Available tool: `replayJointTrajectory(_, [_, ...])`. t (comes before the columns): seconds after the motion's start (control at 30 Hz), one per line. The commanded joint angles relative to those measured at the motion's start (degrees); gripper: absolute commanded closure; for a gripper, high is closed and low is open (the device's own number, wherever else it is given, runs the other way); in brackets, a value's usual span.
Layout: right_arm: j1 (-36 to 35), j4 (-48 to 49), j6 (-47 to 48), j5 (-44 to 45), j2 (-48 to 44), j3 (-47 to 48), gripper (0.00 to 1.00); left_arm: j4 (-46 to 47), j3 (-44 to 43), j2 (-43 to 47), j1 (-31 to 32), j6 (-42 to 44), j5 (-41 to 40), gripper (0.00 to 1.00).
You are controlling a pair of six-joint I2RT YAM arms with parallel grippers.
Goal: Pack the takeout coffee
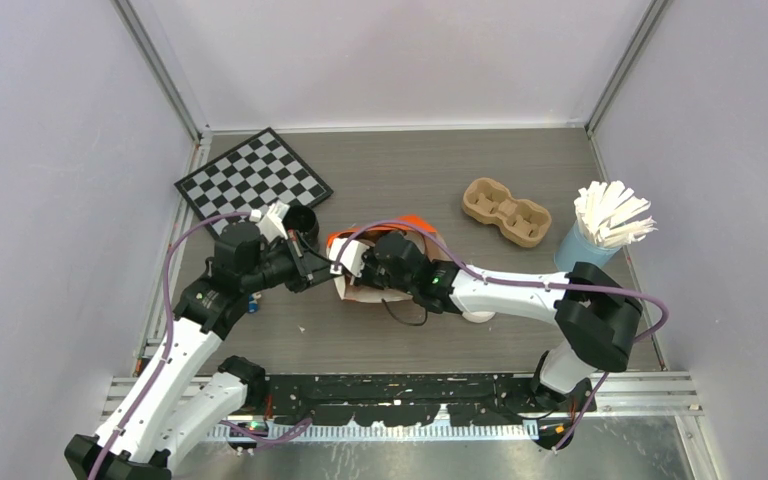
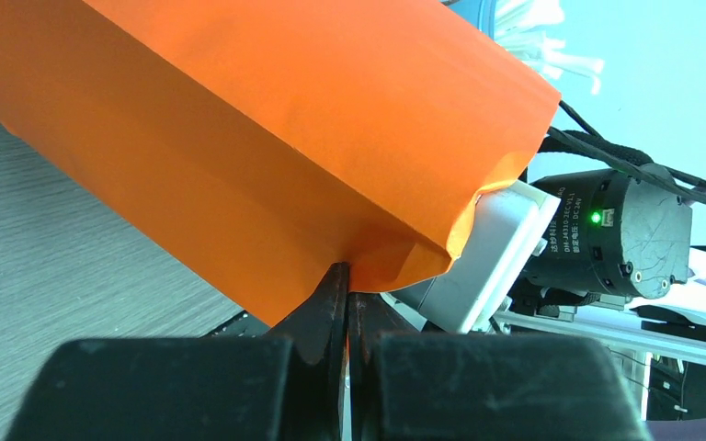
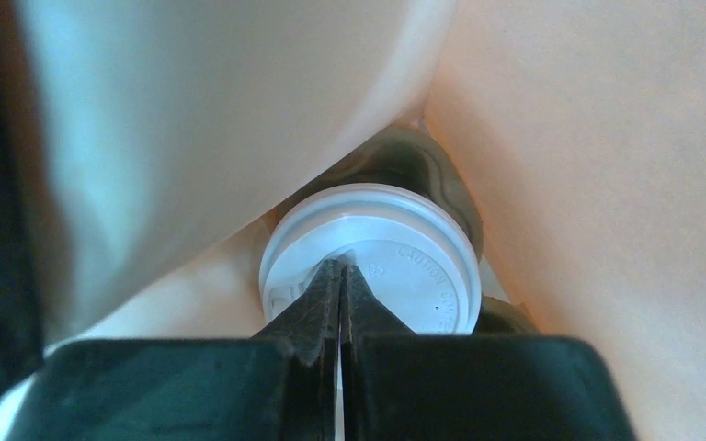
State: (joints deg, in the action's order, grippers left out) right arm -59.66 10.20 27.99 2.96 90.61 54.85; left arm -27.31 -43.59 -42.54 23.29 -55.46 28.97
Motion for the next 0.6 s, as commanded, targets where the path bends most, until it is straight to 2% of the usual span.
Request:
replayJointTrajectory(0.0, [0.3,4.3,-2.9,2.8,1.1,2.4,0.99,1.8,-0.8,0.2,0.5,-1.1,4.1,1.0])
replayJointTrajectory(0.27, [0.3,4.5,-3.1,4.1,0.9,2.3,1.0,2.3,-0.9,-0.4,0.5,-1.2,4.0,1.0])
replayJointTrajectory(0.57, [0.3,-1.4,-3.5,2.8,-4.0,1.5,0.98,0.8,-1.8,-0.4,0.5,-0.1,3.1,1.0])
